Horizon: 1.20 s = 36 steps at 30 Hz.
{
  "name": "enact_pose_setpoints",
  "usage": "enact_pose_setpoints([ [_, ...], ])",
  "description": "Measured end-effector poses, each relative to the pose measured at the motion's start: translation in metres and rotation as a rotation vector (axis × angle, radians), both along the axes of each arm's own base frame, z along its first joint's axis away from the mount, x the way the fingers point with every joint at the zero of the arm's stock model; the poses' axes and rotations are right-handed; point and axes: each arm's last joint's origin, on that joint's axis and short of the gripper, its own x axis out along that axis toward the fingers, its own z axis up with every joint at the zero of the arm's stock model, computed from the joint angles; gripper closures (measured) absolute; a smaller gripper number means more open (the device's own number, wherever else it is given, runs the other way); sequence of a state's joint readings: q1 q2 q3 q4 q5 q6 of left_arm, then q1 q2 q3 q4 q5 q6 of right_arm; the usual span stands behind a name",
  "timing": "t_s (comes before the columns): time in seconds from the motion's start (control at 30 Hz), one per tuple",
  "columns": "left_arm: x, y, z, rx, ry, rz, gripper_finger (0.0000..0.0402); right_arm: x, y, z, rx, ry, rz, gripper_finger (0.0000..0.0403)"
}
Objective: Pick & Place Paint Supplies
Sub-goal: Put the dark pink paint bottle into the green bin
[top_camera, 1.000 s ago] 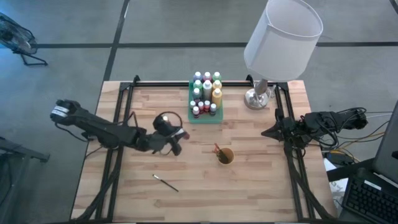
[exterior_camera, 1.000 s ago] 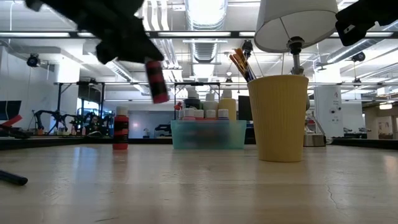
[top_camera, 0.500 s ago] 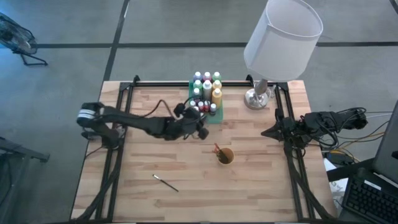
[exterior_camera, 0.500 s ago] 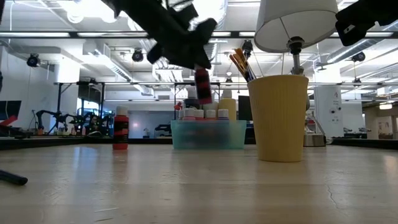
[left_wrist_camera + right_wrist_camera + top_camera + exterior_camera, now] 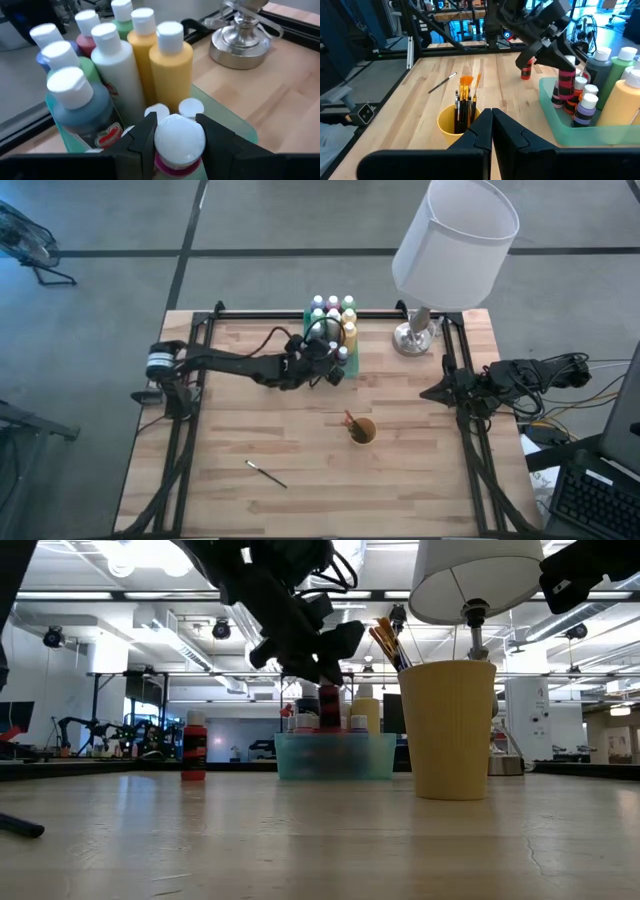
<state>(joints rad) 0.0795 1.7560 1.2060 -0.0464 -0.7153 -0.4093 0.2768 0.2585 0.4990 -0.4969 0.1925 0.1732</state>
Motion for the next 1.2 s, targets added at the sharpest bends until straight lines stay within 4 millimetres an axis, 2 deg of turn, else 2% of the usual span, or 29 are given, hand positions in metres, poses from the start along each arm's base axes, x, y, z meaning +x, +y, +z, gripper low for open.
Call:
enact_pose_setpoints([
  [0.4, 0.007, 0.002, -0.023, -0.005, 0.036, 0.048, 0.0277, 0.000, 0.000, 0.000, 0.000, 0.001, 0.000, 0.0394],
  [1.2, 0.015, 0.007, -0.049, -0.013, 0.054, 0.099, 0.0278, 0.000, 0.000, 0.000, 0.000, 0.000, 0.000, 0.0394],
])
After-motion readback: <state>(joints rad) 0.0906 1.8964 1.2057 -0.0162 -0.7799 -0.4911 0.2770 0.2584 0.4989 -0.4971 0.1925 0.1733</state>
